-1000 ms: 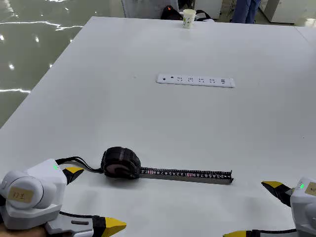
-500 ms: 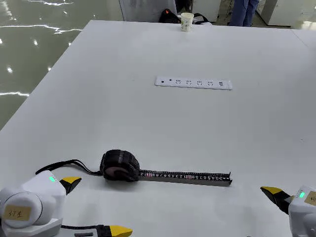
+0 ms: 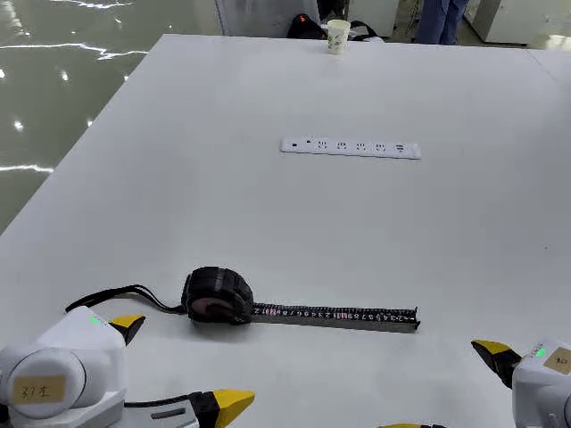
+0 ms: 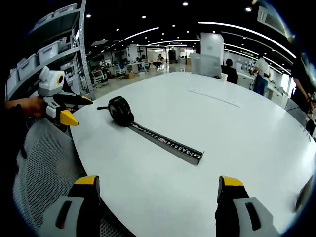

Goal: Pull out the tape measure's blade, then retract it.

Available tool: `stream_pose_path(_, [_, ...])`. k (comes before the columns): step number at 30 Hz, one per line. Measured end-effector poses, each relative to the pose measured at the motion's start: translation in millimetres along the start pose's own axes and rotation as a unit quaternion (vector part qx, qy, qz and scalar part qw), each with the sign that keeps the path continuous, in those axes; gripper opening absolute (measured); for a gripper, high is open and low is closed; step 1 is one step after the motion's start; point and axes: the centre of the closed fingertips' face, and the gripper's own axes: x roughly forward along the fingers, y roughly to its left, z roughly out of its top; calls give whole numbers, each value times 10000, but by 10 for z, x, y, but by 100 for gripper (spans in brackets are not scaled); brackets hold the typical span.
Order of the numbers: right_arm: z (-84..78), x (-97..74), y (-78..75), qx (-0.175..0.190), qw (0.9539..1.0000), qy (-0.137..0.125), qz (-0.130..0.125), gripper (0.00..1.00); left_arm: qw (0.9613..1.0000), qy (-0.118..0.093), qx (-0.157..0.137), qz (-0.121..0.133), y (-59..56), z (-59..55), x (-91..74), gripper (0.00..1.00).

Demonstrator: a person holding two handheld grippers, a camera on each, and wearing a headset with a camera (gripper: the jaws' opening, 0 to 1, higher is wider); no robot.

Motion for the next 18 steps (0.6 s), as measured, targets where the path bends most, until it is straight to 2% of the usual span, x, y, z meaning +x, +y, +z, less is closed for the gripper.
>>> stream_pose_path(4, [25, -12, 29, 120, 9999, -46, -34, 99, 9999, 60, -75, 79, 21, -6, -8, 99])
stream_pose_path(7, [34, -13, 52, 123, 9999, -59, -64, 99, 9999, 18, -132, 101, 9, 16, -7, 99])
stream_pose_path(11, [40, -8, 66, 202, 9997, -72, -87, 99, 9999, 122, -2, 52, -65, -36, 22, 99])
stream_pose_path(18, [69, -22, 77, 317, 9993, -135, -127, 99, 9999, 72, 114, 13, -124, -15, 31, 99])
